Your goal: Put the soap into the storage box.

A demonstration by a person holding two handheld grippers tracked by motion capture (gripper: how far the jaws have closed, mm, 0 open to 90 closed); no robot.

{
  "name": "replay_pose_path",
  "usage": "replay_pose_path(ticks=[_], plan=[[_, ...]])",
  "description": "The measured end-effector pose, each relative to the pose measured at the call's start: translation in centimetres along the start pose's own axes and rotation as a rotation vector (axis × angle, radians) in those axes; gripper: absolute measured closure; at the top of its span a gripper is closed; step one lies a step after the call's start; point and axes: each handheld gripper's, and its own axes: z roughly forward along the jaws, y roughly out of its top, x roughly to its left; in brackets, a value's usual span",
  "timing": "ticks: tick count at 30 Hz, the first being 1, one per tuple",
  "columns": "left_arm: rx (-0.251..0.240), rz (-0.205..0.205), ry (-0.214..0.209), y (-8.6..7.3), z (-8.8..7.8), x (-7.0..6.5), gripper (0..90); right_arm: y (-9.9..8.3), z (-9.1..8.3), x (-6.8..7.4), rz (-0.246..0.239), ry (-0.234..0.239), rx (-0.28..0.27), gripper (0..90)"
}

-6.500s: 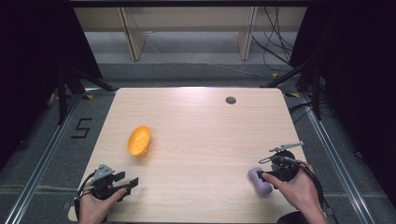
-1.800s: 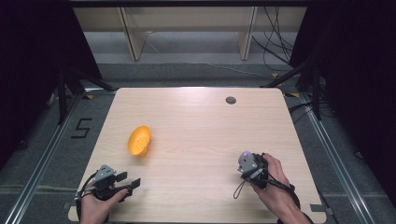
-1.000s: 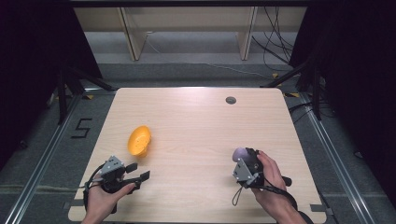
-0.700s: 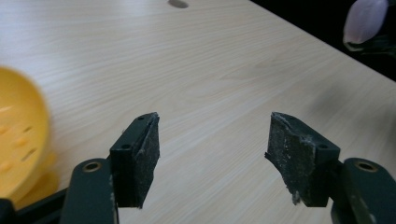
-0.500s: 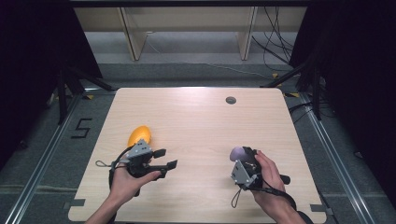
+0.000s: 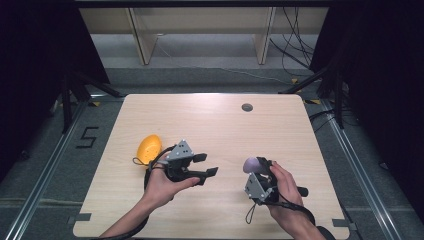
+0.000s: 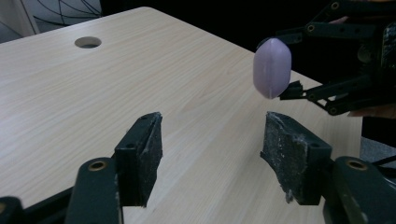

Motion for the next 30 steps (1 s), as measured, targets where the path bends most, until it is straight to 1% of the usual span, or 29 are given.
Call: replay_pose_path(ticks=[1, 2, 3, 4, 5, 6, 7, 8, 9, 10, 11, 12, 13, 14, 15, 16, 17, 18, 20, 21, 23, 24, 26, 27, 28, 30], plan=[[-0.001, -0.001, -0.013, 0.1, 0.3, -0.1, 37.7, 0.0, 0.0, 0.0, -0.006, -0.002, 0.000, 50.2], [0.004, 0.004, -0.017, 0.3, 0.7, -0.3, 37.9, 0.2, -0.2, 0.4, 0.061, 0.004, 0.021, 50.2], [0.001, 0.003, -0.019, 0.4, 0.9, -0.5, 38.1, 0.3, -0.1, 0.3, 0.031, -0.003, 0.009, 50.2], [0.005, 0.005, -0.021, 0.5, 1.2, -0.7, 38.2, 0.4, -0.1, 0.2, 0.018, -0.002, 0.006, 50.2], [0.002, 0.014, -0.034, 0.7, 1.5, -0.7, 38.2, 0.4, -0.1, 0.2, 0.018, -0.002, 0.006, 50.2], [0.000, 0.009, -0.044, 0.7, 1.8, -0.9, 38.4, 0.3, -0.1, 0.0, -0.010, -0.001, -0.006, 50.2], [0.002, 0.006, -0.045, 0.8, 2.0, -1.1, 38.4, 0.3, -0.1, 0.0, -0.010, -0.001, -0.006, 50.2], [0.006, 0.015, -0.048, 0.9, 2.2, -1.2, 38.5, 0.3, -0.1, 0.1, 0.002, -0.002, -0.009, 50.2], [0.000, 0.012, -0.058, 1.0, 2.5, -1.4, 38.7, 0.5, -0.2, 0.2, 0.015, -0.004, 0.000, 50.2], [0.006, 0.015, -0.054, 1.1, 2.6, -1.5, 38.7, 0.5, -0.2, 0.2, 0.015, -0.004, 0.000, 50.2], [0.001, 0.012, -0.069, 1.3, 2.9, -1.6, 39.1, 0.6, -0.1, 0.2, 0.004, 0.002, -0.003, 50.2], [0.002, 0.004, -0.058, 1.4, 3.0, -1.9, 39.1, 0.6, -0.1, 0.2, 0.004, 0.002, -0.003, 50.2], [0.003, 0.003, -0.065, 1.5, 3.2, -2.0, 39.3, 0.5, -0.2, 0.4, 0.035, 0.001, 0.010, 50.2], [-0.002, 0.015, -0.074, 1.7, 3.3, -2.0, 39.6, 0.6, -0.1, 0.4, 0.032, 0.004, 0.000, 50.2], [-0.007, 0.006, -0.081, 1.8, 3.5, -2.1, 39.6, 0.6, -0.1, 0.4, 0.032, 0.004, 0.000, 50.2], [-0.006, 0.004, -0.076, 1.9, 3.6, -2.2, 39.8, 0.7, -0.1, 0.4, 0.038, -0.001, -0.002, 50.2], [-0.006, 0.003, -0.087, 2.0, 3.8, -2.1, 40.2, 0.7, -0.1, 0.3, 0.023, 0.001, -0.005, 50.2], [-0.002, 0.003, -0.085, 2.0, 4.0, -2.2, 40.5, 0.7, -0.1, 0.3, 0.024, 0.006, -0.008, 50.2], [0.003, -0.005, -0.092, 2.1, 4.5, -2.2, 41.2, 0.8, -0.1, 0.3, 0.011, -0.003, -0.006, 50.2], [0.014, 0.000, -0.096, 2.1, 4.6, -2.2, 41.6, 0.8, -0.2, 0.4, 0.031, 0.010, -0.006, 50.2], [0.018, 0.000, -0.106, 2.2, 5.0, -2.3, 41.9, 0.9, -0.1, 0.4, 0.033, 0.008, -0.008, 50.2], [0.022, -0.006, -0.117, 2.2, 5.2, -2.4, 42.1, 0.9, -0.1, 0.3, 0.013, 0.010, -0.016, 50.2], [0.025, 0.000, -0.119, 2.2, 5.6, -2.5, 42.3, 1.0, -0.1, 0.4, 0.022, 0.006, -0.013, 50.2], [0.031, -0.007, -0.115, 2.2, 5.7, -2.6, 42.7, 1.0, -0.1, 0.5, 0.032, 0.010, -0.012, 50.2], [0.029, -0.008, -0.123, 2.2, 5.9, -2.6, 43.0, 1.0, -0.1, 0.4, 0.016, 0.010, -0.018, 50.2], [0.037, -0.006, -0.127, 2.3, 6.1, -2.6, 44.0, 1.0, -0.1, 0.5, 0.018, 0.009, -0.016, 50.2]])
